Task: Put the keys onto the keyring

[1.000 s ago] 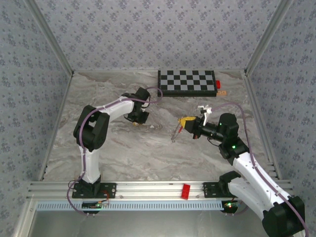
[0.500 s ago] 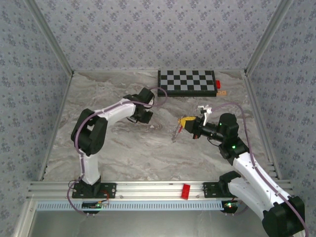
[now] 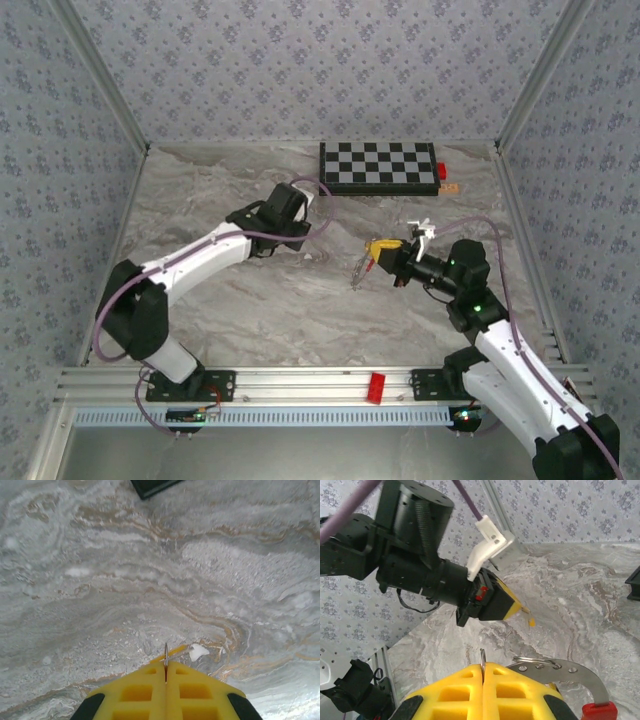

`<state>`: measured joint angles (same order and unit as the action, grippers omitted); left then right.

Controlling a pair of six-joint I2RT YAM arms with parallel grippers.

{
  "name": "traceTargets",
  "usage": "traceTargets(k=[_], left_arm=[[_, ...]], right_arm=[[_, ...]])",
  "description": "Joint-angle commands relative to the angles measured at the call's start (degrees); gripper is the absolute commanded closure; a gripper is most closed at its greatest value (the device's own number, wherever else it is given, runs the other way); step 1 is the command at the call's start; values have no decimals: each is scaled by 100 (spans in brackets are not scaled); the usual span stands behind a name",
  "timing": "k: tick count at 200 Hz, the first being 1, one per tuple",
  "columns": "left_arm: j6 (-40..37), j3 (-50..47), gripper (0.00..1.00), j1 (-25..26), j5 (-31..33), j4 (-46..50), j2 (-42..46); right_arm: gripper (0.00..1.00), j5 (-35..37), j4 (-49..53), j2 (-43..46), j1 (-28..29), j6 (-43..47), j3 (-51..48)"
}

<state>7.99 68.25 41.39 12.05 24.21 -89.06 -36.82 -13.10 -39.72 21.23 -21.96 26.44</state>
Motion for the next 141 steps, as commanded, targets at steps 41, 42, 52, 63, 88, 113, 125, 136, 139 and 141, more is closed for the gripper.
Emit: traceTargets(k=[41, 42, 52, 63, 88, 113, 125, 136, 139, 141], left_arm=[[-80, -718, 100, 311, -186, -1379, 1028], [-75, -726, 100, 310, -221, -1386, 1038], [-32, -780, 100, 304, -577, -1465, 1169], [47, -862, 100, 274, -1036, -1622, 1341], [95, -1377, 100, 77, -2260, -2445, 1846], [350, -1872, 100, -226, -3365, -3402, 2271], [434, -1945, 100, -370, -3889, -3596, 2356], [422, -1942, 100, -423, -4233, -3616, 2382], [401, -1934, 100, -422, -4311, -3609, 2377], [391, -1931, 100, -423, -4355, -3599, 2382]], right_arm=[[100, 191, -36, 163, 30, 272, 193], [100, 192, -26, 160, 30, 276, 199], [100, 228, 14, 158, 54, 288, 253], [100, 239, 26, 142, 62, 290, 304], [100, 254, 35, 73, 132, 293, 392], [100, 271, 1, -15, 237, 287, 429], [100, 285, -23, -43, 283, 296, 438], [100, 313, -54, -70, 318, 306, 439], [100, 310, -60, -78, 322, 306, 438], [100, 316, -74, -86, 327, 312, 438]])
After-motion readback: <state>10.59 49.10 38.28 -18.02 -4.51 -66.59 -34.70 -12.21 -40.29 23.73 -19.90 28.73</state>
